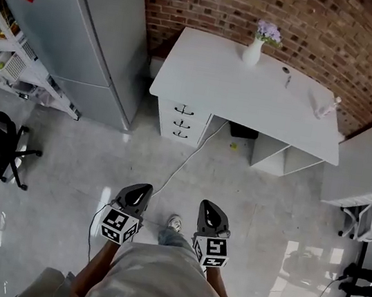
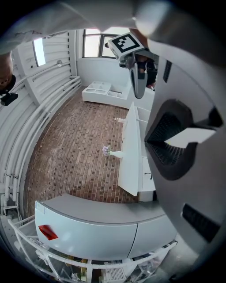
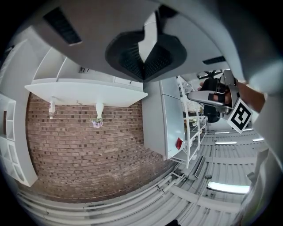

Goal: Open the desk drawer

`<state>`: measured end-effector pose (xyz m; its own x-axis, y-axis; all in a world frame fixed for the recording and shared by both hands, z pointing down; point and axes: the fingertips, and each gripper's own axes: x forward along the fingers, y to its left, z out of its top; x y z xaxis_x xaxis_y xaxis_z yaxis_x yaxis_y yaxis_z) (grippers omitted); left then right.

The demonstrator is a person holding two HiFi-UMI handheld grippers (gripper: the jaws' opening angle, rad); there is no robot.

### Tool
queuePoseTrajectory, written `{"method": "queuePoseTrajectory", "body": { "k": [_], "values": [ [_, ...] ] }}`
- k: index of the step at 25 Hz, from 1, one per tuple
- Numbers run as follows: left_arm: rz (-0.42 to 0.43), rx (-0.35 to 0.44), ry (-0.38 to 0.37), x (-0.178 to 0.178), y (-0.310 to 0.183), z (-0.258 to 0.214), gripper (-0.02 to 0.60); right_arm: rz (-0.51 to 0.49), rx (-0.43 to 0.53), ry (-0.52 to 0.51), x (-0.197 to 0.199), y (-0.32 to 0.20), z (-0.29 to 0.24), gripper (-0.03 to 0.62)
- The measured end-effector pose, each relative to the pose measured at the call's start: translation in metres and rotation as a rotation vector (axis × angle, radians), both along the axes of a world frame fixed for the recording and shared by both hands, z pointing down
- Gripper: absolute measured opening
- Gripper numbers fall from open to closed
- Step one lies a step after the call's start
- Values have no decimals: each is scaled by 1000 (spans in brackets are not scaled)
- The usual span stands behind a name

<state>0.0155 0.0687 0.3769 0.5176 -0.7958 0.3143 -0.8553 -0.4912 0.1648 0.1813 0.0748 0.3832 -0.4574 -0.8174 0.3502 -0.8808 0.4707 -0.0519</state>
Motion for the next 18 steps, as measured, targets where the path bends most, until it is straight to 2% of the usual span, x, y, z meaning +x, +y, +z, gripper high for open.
{"method": "queuePoseTrajectory", "body": {
  "k": [4, 11, 18],
  "values": [
    [-25, -17, -9, 10, -25, 3, 12, -19, -14, -13, 13, -24, 2, 17],
    [-68, -60, -36, 15, -41, 15, 12, -61, -40, -23, 24, -55, 12, 17],
    [-118, -74, -32, 5, -56, 19, 12, -107, -64, -24, 16, -76, 15, 17]
  ]
}}
